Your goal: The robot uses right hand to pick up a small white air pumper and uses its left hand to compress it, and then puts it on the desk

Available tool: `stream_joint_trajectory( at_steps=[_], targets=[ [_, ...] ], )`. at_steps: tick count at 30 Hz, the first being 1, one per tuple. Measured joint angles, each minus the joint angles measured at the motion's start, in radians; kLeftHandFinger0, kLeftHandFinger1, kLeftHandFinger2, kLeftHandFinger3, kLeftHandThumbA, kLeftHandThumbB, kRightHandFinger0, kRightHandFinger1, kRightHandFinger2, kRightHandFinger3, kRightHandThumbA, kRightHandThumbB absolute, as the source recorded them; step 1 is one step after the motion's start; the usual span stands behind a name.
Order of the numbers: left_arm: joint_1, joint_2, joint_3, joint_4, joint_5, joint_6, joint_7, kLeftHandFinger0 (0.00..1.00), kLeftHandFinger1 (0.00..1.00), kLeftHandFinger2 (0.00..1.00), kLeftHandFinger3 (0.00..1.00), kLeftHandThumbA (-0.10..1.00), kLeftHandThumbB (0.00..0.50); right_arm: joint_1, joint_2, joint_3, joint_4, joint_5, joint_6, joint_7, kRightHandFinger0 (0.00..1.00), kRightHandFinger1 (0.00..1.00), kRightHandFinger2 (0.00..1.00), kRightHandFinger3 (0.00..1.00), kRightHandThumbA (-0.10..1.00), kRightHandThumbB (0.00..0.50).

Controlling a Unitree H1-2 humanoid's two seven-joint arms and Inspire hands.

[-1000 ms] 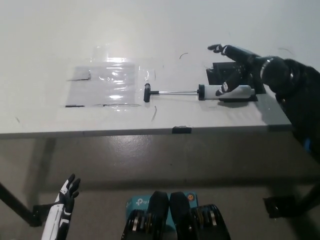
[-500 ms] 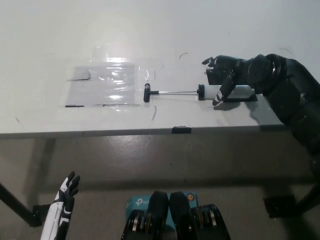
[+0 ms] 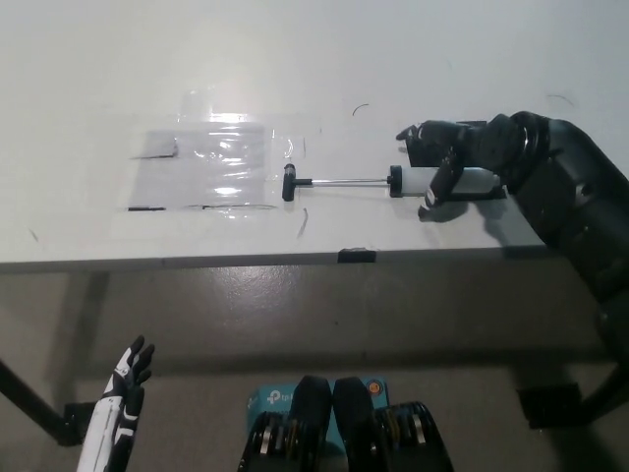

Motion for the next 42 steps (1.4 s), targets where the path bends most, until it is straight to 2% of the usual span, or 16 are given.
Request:
stream_joint_trajectory(
  at_steps=[7, 8, 9, 10, 11, 13, 15, 16, 17, 19, 23, 26, 31, 36, 40, 42],
  targets=[
    [0.0, -0.001, 0.001, 0.0, -0.001, -0.003, 0.0, 1.0, 1.0, 1.0, 1.0, 1.0, 0.121, -0.013, 0.003, 0.038, 0.033, -0.037, -0.002, 0.006, 1.0, 1.0, 1.0, 1.0, 1.0, 0.405],
    [0.0, -0.001, 0.001, 0.0, -0.001, -0.003, 0.0, 1.0, 1.0, 1.0, 1.0, 1.0, 0.13, -0.014, 0.004, 0.04, 0.034, -0.039, -0.003, 0.006, 0.95, 0.91, 0.94, 0.97, 0.9, 0.382],
    [0.0, -0.001, 0.001, 0.001, -0.001, -0.006, 0.0, 1.0, 1.0, 1.0, 1.0, 1.0, 0.132, -0.017, 0.006, 0.052, 0.04, -0.05, -0.005, 0.001, 0.75, 0.77, 0.79, 0.84, 0.83, 0.362],
    [0.0, -0.001, 0.001, 0.001, -0.001, -0.007, 0.0, 1.0, 1.0, 1.0, 1.0, 1.0, 0.135, -0.018, 0.007, 0.056, 0.043, -0.054, -0.006, -0.006, 0.61, 0.67, 0.69, 0.76, 0.68, 0.322],
    [0.0, -0.002, 0.001, 0.001, -0.001, -0.007, 0.0, 1.0, 1.0, 1.0, 1.0, 1.0, 0.138, -0.018, 0.009, 0.058, 0.046, -0.059, -0.007, -0.018, 0.74, 0.82, 0.83, 0.91, 0.5, 0.271],
    [0.0, -0.002, 0.001, 0.001, -0.001, -0.007, 0.0, 1.0, 1.0, 1.0, 1.0, 1.0, 0.141, -0.018, 0.012, 0.076, 0.047, -0.076, -0.013, -0.057, 0.23, 0.29, 0.35, 0.51, 0.26, 0.239],
    [0.001, -0.002, 0.001, 0.001, -0.001, -0.007, 0.0, 1.0, 1.0, 1.0, 1.0, 1.0, 0.143, -0.017, 0.015, 0.088, 0.045, -0.092, -0.017, -0.098, 0.01, 0.07, 0.15, 0.25, 0.22, 0.219],
    [0.001, -0.002, 0.001, 0.001, -0.001, -0.007, 0.0, 1.0, 1.0, 1.0, 1.0, 1.0, 0.139, -0.014, 0.016, 0.09, 0.045, -0.099, -0.021, -0.118, 0.0, 0.0, 0.06, 0.14, 0.23, 0.218],
    [0.001, -0.002, 0.001, 0.001, -0.001, -0.007, 0.0, 1.0, 1.0, 1.0, 1.0, 1.0, 0.139, -0.008, 0.017, 0.09, 0.044, -0.102, -0.024, -0.133, 0.0, 0.0, 0.05, 0.12, 0.23, 0.216],
    [0.002, -0.002, 0.001, 0.001, -0.001, -0.008, 0.0, 1.0, 1.0, 1.0, 1.0, 1.0, 0.139, 0.008, 0.019, 0.089, 0.042, -0.111, -0.035, -0.163, 0.0, 0.0, 0.06, 0.11, 0.23, 0.207],
    [0.004, -0.002, 0.001, 0.001, -0.001, -0.008, 0.0, 1.0, 1.0, 1.0, 1.0, 1.0, 0.135, 0.029, 0.019, 0.084, 0.039, -0.12, -0.058, -0.211, 0.09, 0.28, 0.34, 0.09, 0.22, 0.202],
    [0.005, -0.002, 0.001, 0.001, -0.001, -0.009, 0.0, 1.0, 1.0, 1.0, 1.0, 1.0, 0.128, 0.039, 0.018, 0.078, 0.039, -0.122, -0.08, -0.246, 0.09, 0.32, 0.39, 0.03, 0.24, 0.214],
    [0.005, -0.002, 0.001, 0.001, -0.002, -0.015, 0.0, 1.0, 1.0, 1.0, 1.0, 1.0, 0.128, 0.049, 0.014, 0.069, 0.041, -0.123, -0.109, -0.293, 0.15, 0.47, 0.63, 0.02, 0.29, 0.214],
    [0.005, -0.001, 0.004, 0.003, -0.002, -0.018, 0.0, 1.0, 1.0, 1.0, 1.0, 1.0, 0.131, 0.051, 0.01, 0.064, 0.042, -0.126, -0.125, -0.327, 0.14, 0.47, 0.67, 0.05, 0.2, 0.199],
    [0.008, -0.001, 0.005, 0.003, -0.003, -0.02, 0.0, 1.0, 1.0, 1.0, 1.0, 1.0, 0.119, 0.059, 0.004, 0.061, 0.041, -0.13, -0.14, -0.358, 0.06, 0.41, 0.66, 0.28, 0.05, 0.173],
    [0.014, -0.001, 0.004, 0.003, -0.004, -0.021, 0.0, 1.0, 1.0, 1.0, 1.0, 1.0, 0.115, 0.068, 0.001, 0.057, 0.036, -0.133, -0.145, -0.371, 0.0, 0.37, 0.67, 0.46, -0.09, 0.166]
  ],
)
